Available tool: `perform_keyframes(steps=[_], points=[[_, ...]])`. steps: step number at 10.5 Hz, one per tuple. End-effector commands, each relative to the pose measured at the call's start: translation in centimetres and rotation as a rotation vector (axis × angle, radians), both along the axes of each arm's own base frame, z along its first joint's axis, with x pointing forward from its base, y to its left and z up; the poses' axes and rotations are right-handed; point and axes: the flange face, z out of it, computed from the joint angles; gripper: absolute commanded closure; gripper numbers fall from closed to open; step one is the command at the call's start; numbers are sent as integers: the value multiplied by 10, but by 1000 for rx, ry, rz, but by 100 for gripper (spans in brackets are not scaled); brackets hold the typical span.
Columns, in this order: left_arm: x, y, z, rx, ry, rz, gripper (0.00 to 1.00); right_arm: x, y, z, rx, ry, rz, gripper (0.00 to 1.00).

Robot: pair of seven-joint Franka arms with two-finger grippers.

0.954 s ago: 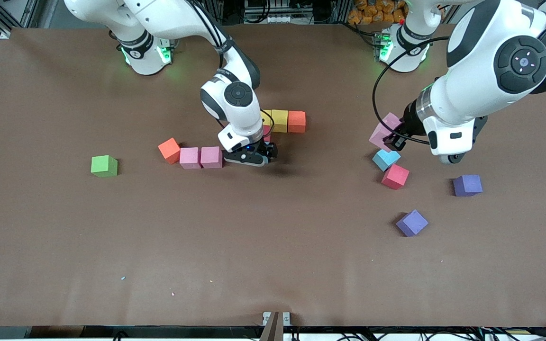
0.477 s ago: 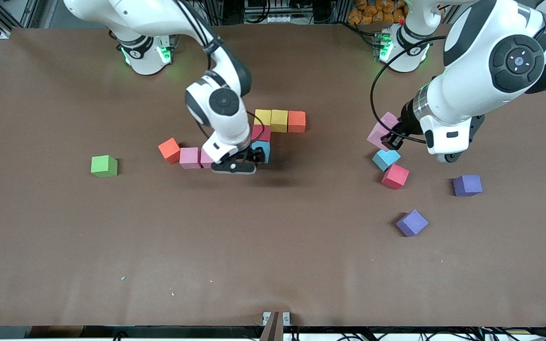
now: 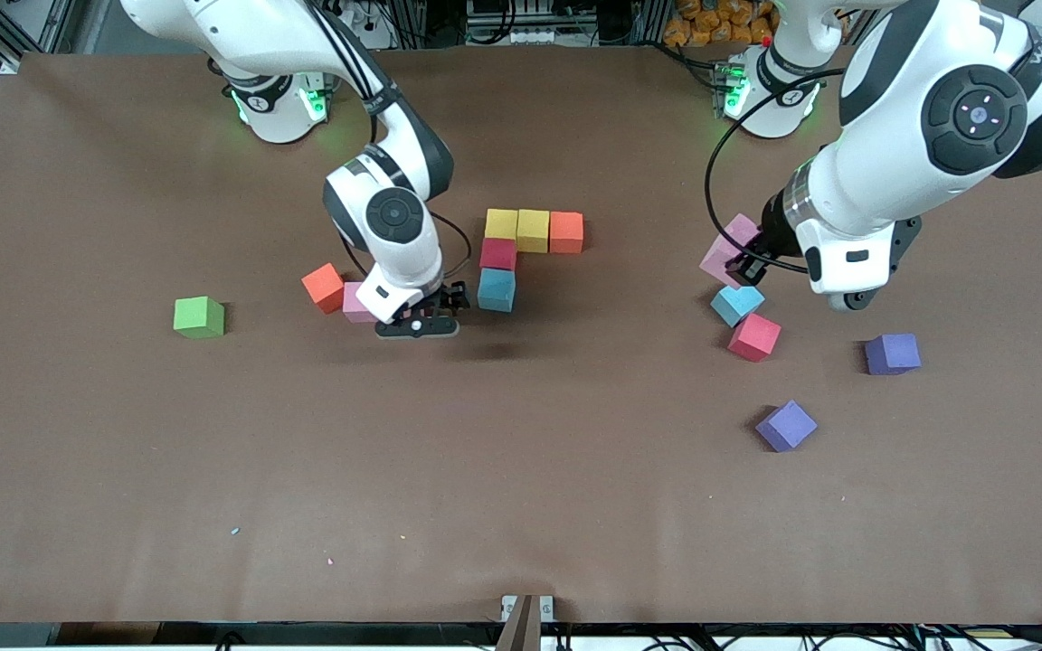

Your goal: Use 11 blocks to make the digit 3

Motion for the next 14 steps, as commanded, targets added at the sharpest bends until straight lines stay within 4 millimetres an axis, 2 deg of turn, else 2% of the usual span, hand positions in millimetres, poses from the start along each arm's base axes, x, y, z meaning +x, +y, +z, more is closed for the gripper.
perform_keyframes(steps=[1, 6, 9, 11, 14], points=[[0, -1, 2, 25, -6, 11, 100, -24, -22, 0, 5, 37, 61, 0], [0, -2, 2, 24, -3, 11, 100, -27, -48, -15, 13, 24, 65, 0], [-2, -8, -1, 29, 3, 39, 100, -30, -48, -23, 12, 27, 73, 0], [-7, -27, -5, 34, -2, 64, 100, -31, -46, -24, 12, 27, 66, 0], [-8, -32, -6, 30, 0, 74, 100, -33, -43, -25, 54, 52, 10, 0]])
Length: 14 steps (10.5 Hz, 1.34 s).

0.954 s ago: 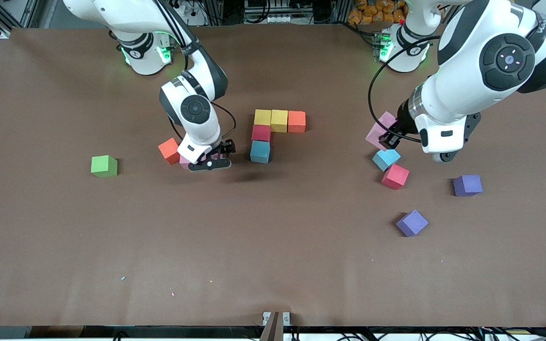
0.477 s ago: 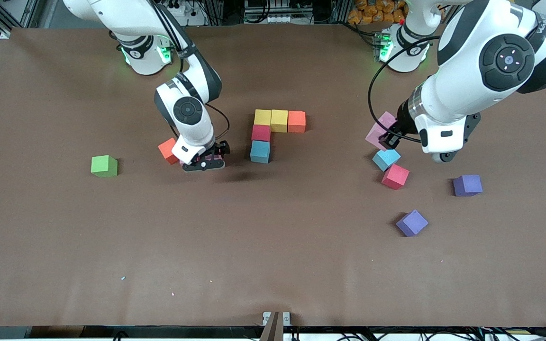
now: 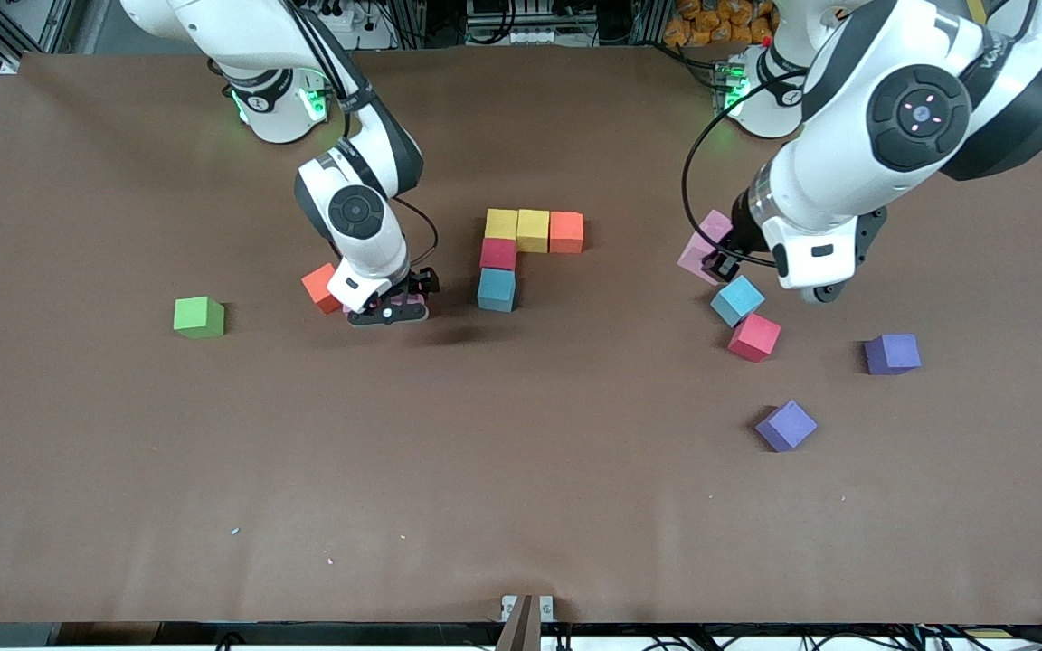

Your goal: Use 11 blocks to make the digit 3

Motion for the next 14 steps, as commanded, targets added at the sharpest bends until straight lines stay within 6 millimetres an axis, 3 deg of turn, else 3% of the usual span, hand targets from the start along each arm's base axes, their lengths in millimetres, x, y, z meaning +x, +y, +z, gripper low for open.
perform_keyframes(steps=[1, 9, 11, 12, 14], points=[[2, -3, 2, 9, -16, 17, 100, -7, -1, 5, 24, 4, -7, 0], [-1, -14, -4, 16, -9, 50, 100, -13, -5, -18, 29, -8, -8, 0], [0, -15, -3, 14, -11, 50, 100, -12, -5, -22, 32, -13, -8, 18], [0, -13, -4, 19, -11, 51, 100, -10, -6, -22, 34, -17, -9, 33], [-1, -15, -3, 19, -12, 48, 100, -7, -7, -21, 38, -22, -14, 72]])
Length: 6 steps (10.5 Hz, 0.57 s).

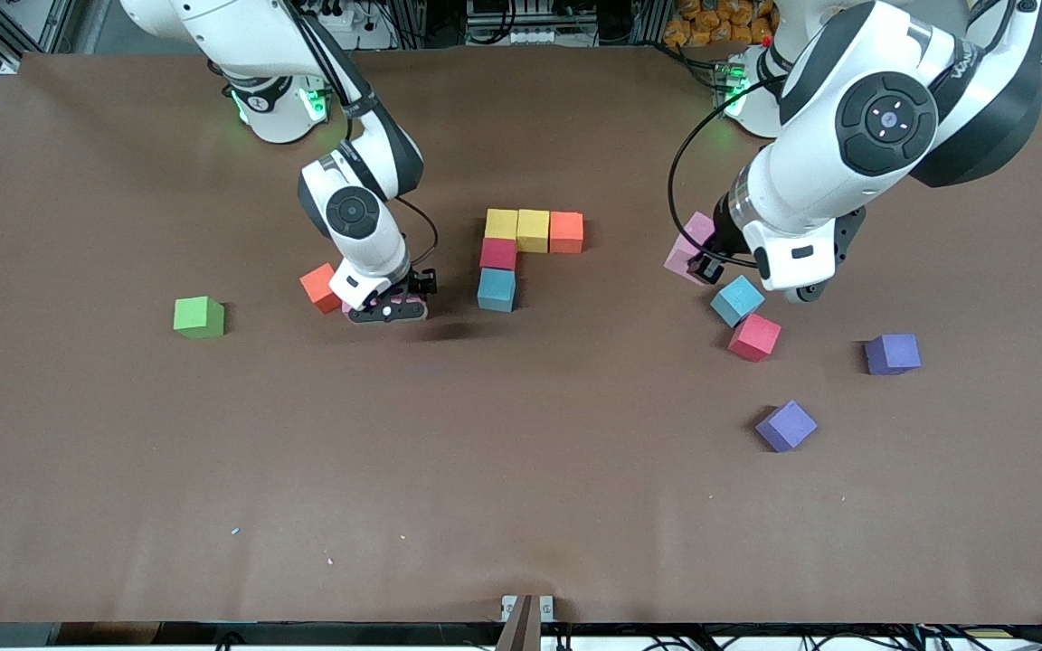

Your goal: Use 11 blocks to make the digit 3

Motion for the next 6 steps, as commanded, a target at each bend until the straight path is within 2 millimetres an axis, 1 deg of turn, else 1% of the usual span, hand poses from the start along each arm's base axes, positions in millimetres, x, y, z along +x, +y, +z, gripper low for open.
perform_keyframes(steps=[1, 2, 3, 4, 5, 6], points=[[1, -2, 3, 12, -16, 11, 100, 4, -3, 0, 16, -3, -7, 90], [1, -3, 3, 9, -13, 13, 100, 6, 0, 3, 19, -5, -4, 100], [-3, -10, 1, 7, -9, 2, 100, 13, 4, 11, 24, -11, -5, 100], [-10, -31, -5, 9, -12, 0, 100, 24, 9, 25, 24, -8, -6, 100], [-11, -38, -8, 19, -11, 20, 100, 34, 14, 38, 28, -9, -10, 100], [-11, -37, -8, 21, -12, 23, 100, 42, 19, 47, 38, -24, -11, 100]])
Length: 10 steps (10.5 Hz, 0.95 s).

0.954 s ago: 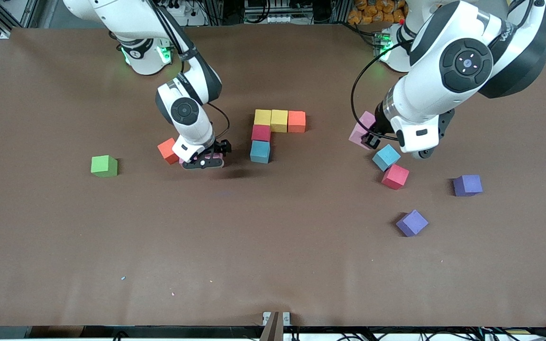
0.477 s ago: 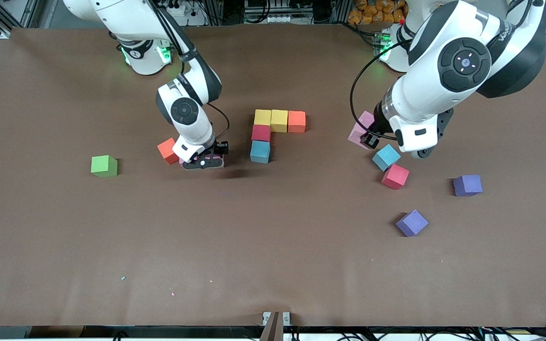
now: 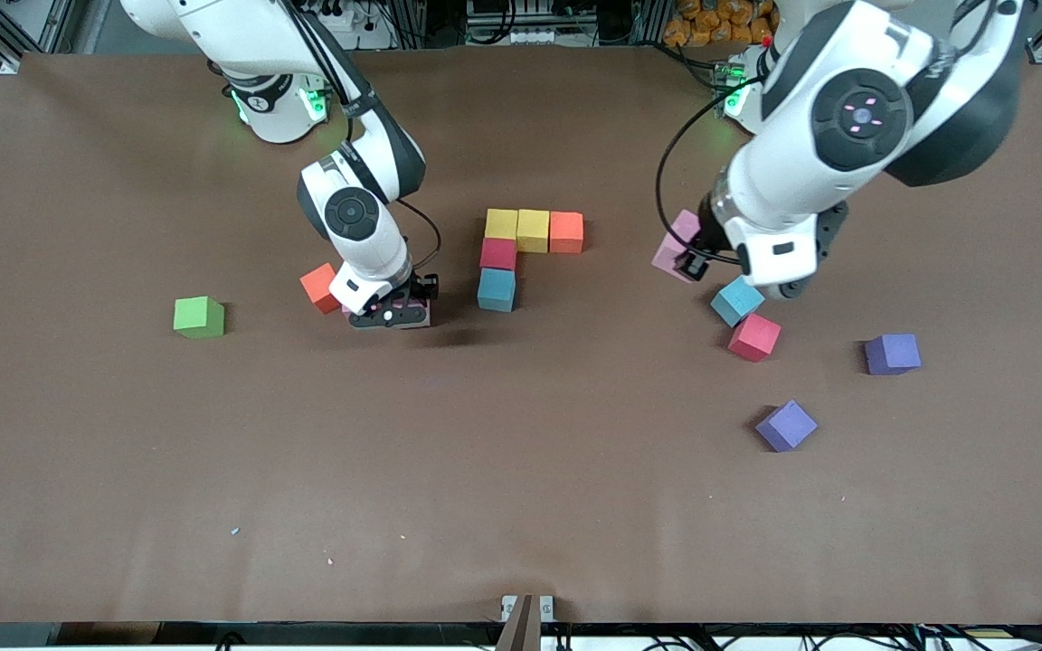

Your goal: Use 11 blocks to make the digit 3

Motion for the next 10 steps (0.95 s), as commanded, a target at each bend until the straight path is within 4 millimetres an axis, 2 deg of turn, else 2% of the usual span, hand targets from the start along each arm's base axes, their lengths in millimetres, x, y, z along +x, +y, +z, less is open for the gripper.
perform_keyframes(steps=[1, 4, 5, 7, 10], points=[[2, -4, 0, 17, -16, 17, 100, 24, 9, 17, 25, -15, 1, 100], [3, -1, 0, 16, -17, 17, 100, 54, 31, 17, 48, -53, -5, 100], [3, 0, 0, 16, -17, 17, 100, 59, 35, 8, 52, -45, -20, 100], [3, -2, 1, 15, -18, 15, 100, 70, 57, 8, 114, -39, -58, 100], [3, -2, 0, 16, -17, 13, 100, 74, 93, 3, 130, -40, -117, 100]])
